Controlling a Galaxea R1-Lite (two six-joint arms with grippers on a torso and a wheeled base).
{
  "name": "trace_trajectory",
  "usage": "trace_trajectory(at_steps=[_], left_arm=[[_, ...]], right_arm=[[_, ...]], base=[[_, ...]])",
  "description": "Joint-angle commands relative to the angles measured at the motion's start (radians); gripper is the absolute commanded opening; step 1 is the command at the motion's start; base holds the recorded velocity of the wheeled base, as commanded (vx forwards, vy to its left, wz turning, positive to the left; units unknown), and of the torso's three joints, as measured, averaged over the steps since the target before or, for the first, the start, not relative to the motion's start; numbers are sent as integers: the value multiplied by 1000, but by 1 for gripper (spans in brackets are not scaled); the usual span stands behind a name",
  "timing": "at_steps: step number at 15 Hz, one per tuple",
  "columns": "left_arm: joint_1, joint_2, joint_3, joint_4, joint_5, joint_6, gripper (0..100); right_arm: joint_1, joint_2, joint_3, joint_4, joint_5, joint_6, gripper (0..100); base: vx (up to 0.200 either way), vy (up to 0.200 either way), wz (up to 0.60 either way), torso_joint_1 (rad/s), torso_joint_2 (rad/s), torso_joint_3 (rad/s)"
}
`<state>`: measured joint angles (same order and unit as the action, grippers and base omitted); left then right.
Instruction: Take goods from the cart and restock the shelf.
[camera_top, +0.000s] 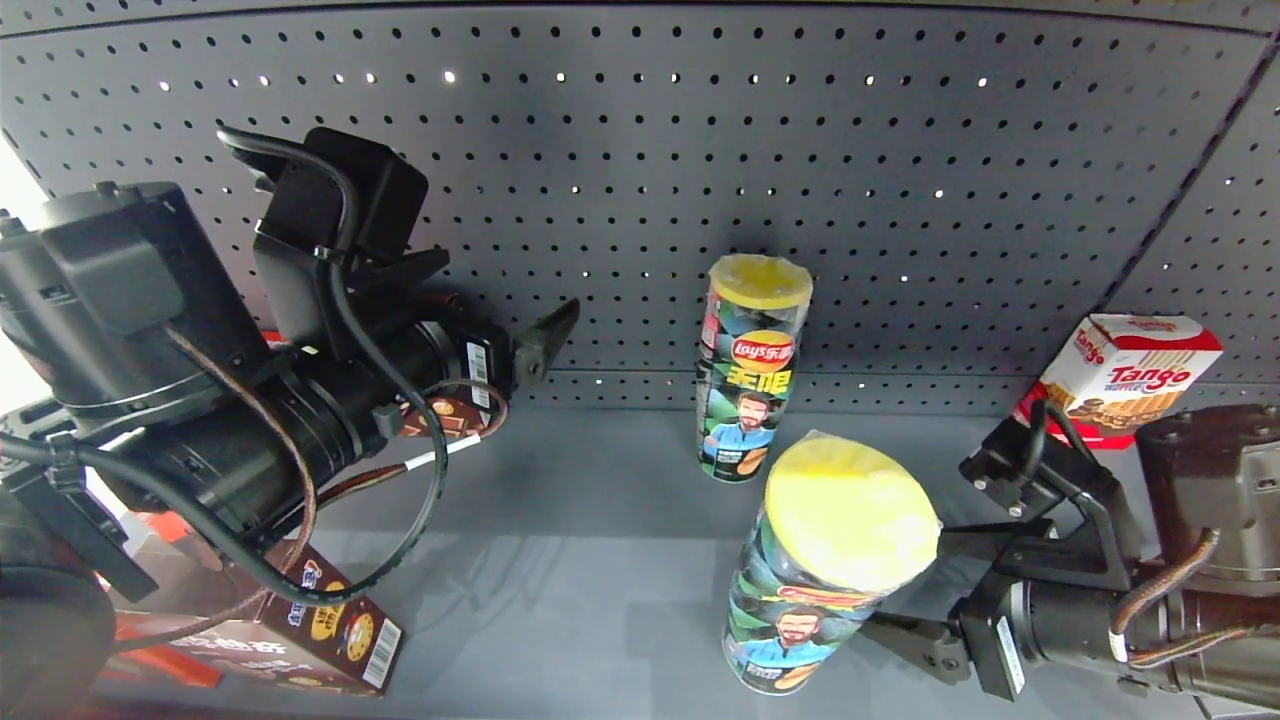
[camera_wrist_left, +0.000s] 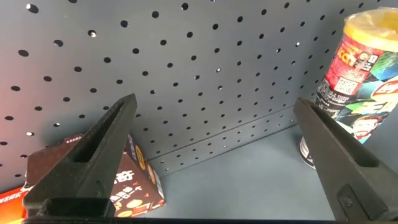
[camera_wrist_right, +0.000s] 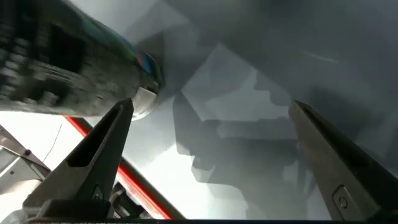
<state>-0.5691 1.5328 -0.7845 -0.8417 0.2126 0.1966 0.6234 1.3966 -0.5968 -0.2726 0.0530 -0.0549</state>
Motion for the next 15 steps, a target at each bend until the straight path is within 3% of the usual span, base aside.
trace_trajectory(at_steps=[1,15], left_arm=[[2,0,1,0,1,0,100],[2,-6,19,0,1,0,100]], right_arm=[[13,24,-14,0,1,0,100],[42,76,-51,-14,1,0,100]], base=[[0,0,0,0,0,0],[0,0,0,0,0,0]])
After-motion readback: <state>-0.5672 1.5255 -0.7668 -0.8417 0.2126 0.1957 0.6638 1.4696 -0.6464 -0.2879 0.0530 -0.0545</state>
